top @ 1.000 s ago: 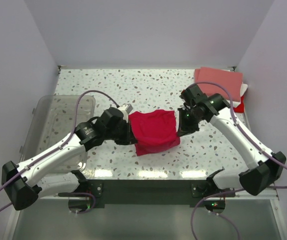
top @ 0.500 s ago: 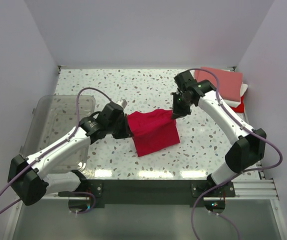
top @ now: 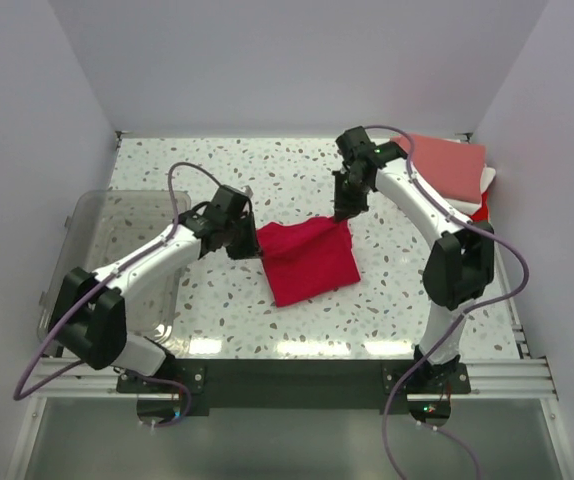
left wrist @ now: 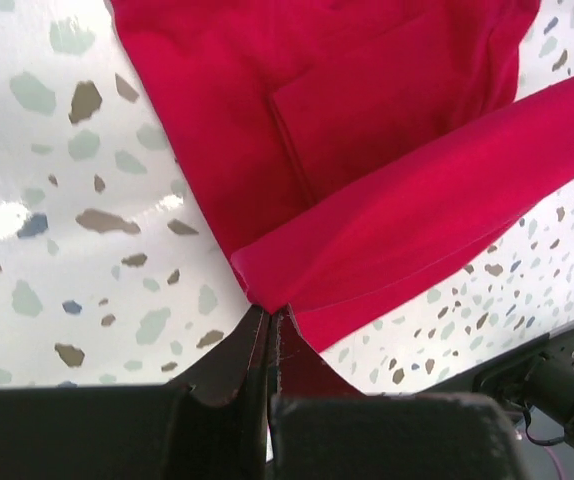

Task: Fold and stack the t-shirts
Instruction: Fold the tshirt

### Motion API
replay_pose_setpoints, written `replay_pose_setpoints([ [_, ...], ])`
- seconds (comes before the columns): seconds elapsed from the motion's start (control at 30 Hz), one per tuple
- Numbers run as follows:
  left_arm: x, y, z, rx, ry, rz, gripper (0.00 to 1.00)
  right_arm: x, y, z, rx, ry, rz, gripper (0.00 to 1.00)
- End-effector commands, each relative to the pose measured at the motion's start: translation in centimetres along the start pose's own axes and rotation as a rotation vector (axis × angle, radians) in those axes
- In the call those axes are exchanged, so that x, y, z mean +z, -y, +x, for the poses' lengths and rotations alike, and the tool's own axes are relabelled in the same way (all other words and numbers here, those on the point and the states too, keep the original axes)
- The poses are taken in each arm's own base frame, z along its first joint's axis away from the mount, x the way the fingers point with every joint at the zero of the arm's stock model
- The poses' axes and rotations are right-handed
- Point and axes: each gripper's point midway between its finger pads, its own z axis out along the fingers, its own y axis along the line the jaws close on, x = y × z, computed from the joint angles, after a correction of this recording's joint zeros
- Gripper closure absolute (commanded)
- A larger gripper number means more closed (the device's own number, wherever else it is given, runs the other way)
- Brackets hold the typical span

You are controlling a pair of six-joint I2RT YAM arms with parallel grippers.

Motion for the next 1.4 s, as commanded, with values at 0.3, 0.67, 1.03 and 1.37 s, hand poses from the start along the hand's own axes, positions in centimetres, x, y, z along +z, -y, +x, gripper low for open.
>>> replay_pose_setpoints([
  [0.3,4.0,-3.9,-13.8,-0.008,0.18,-0.19,0.09,4.3,1.0,-12.4,0.025,0.139,0.004,0.33],
  [0.67,2.0,-2.6,-10.9,0.001,0.161,-0.064,0.0,1.1,0.5,-8.9,-0.002,0.193,-0.12,0.08],
  [1.03,2.1,-3.5,-7.2,-0.011,0.105,-0.026,0.0,2.2,1.1,-4.0,-0.018,0.107,-0.258,0.03],
  [1.37,3.5,0.0,-5.7,-0.02,0.101,0.165,0.0,3.4,2.2,-3.8,0.006,0.069,-0.527,0.01],
])
